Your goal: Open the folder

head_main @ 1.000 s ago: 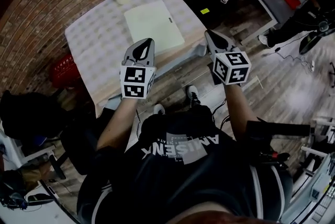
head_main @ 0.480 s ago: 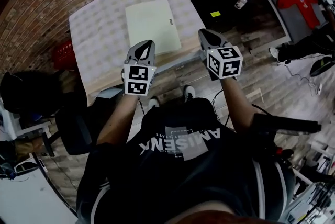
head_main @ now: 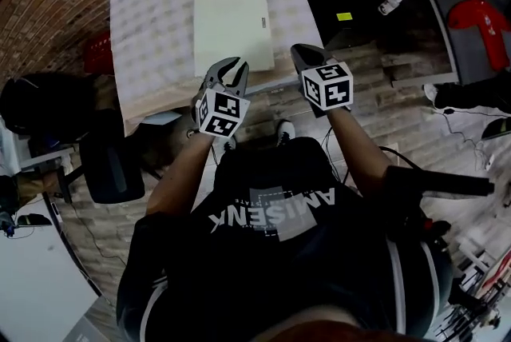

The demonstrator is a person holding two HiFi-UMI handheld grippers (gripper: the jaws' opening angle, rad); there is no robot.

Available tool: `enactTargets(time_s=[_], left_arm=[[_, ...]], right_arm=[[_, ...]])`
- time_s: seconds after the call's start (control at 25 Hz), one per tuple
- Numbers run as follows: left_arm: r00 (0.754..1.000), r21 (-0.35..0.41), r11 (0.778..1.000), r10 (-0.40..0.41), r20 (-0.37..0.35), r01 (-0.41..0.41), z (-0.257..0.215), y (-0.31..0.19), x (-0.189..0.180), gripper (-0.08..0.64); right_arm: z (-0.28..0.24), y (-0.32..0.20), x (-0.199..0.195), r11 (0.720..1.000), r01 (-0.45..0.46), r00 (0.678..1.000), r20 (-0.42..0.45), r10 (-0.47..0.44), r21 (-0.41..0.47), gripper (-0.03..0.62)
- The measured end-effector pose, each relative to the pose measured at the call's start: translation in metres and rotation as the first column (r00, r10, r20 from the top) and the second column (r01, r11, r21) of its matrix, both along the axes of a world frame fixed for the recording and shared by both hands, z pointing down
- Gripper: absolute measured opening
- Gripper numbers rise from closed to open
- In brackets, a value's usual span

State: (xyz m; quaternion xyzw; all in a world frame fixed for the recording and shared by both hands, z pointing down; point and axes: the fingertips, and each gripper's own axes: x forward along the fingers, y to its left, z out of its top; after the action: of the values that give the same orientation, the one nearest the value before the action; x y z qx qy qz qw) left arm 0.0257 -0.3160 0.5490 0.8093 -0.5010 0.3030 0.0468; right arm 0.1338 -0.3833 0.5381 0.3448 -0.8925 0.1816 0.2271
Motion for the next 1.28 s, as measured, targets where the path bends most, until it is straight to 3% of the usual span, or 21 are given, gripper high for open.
enactTargets(time_s=[0.2,0.4,0.56,0.68,1.28], left_arm=[[0.997,-0.047,0.998,-0.037,0.066,0.04,0.029,-0.005,0.002,0.074],[0.978,-0.077,0.997,0.032,0.206,-0.017,0.057,-0.007,0.011,0.141],[0.909,-0.105,0.99,0.133,0.395,-0.099,0.08,-0.009,0.019,0.204],[0.868,-0.121,0.984,0.175,0.464,-0.134,0.093,-0.013,0.023,0.21],[0.863,-0.186,0.975,0.195,0.466,-0.12,0.126,-0.025,0.028,0.21]], right_arm=[[0.034,-0.002,-0.012,0.995,0.083,0.996,-0.029,-0.084,-0.055,0.043],[0.064,-0.002,-0.024,0.985,0.136,0.989,-0.043,-0.141,-0.104,0.044],[0.089,0.0,-0.032,0.974,0.185,0.978,-0.077,-0.196,-0.128,0.044],[0.101,0.0,-0.039,0.967,0.204,0.973,-0.076,-0.217,-0.15,0.044],[0.129,-0.004,-0.049,0.951,0.243,0.964,-0.063,-0.259,-0.19,0.044]])
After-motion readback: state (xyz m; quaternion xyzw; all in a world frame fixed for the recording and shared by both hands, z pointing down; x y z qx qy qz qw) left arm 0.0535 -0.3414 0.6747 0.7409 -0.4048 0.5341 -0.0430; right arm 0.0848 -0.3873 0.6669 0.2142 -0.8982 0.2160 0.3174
